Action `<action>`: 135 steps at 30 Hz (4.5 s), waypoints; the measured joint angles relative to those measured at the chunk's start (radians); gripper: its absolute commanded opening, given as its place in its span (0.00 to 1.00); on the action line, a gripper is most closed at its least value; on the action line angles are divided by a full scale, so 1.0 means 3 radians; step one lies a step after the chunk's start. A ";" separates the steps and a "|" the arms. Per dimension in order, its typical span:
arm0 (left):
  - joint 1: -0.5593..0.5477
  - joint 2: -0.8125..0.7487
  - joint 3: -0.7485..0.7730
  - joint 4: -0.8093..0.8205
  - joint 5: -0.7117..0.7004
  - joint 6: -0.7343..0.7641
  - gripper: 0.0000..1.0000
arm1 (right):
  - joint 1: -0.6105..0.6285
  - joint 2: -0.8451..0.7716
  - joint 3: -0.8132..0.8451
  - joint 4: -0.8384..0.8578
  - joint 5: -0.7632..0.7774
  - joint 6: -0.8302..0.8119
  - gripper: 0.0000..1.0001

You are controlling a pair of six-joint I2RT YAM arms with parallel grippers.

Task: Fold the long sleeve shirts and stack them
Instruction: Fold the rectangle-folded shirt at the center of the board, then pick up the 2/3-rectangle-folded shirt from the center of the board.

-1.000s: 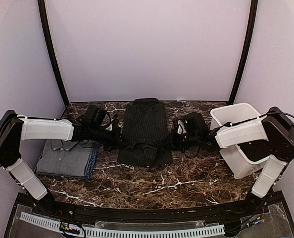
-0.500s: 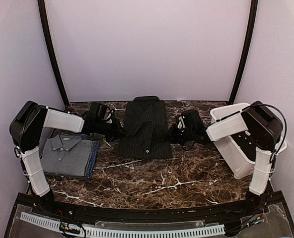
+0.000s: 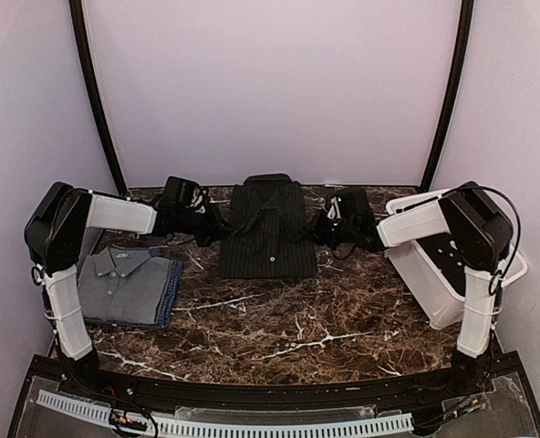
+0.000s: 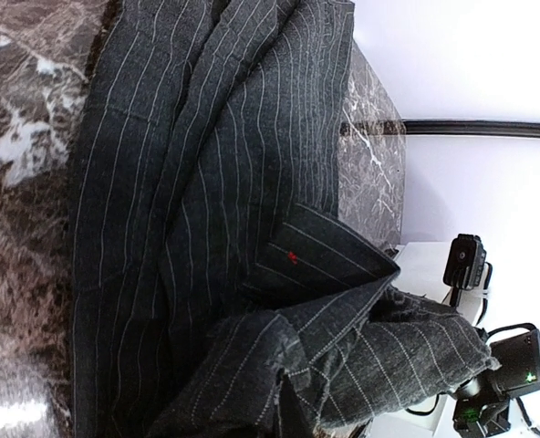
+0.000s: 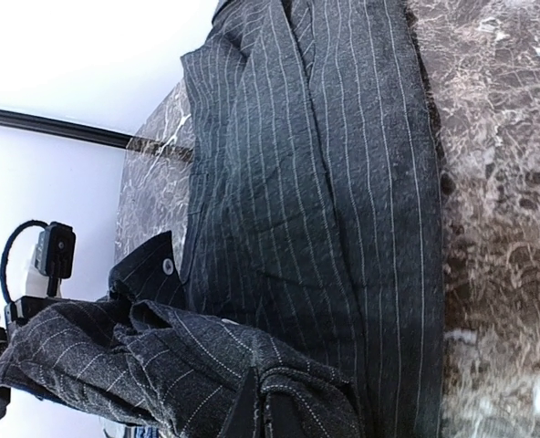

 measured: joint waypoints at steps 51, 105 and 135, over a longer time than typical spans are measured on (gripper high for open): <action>-0.0365 -0.0623 -0.1006 0.0148 -0.0139 -0.0050 0.56 | 0.0128 -0.0636 -0.0668 -0.0390 -0.0183 -0.0173 0.54; -0.0173 0.0813 0.1025 -0.1171 -0.0484 0.1413 0.13 | 0.0182 0.0435 0.0726 -0.1413 0.0333 -0.1367 0.43; -0.0524 -0.0701 -0.0553 -0.1470 -0.0490 0.1506 0.21 | 0.0757 0.0158 0.1041 -0.2223 0.1219 -0.1394 0.37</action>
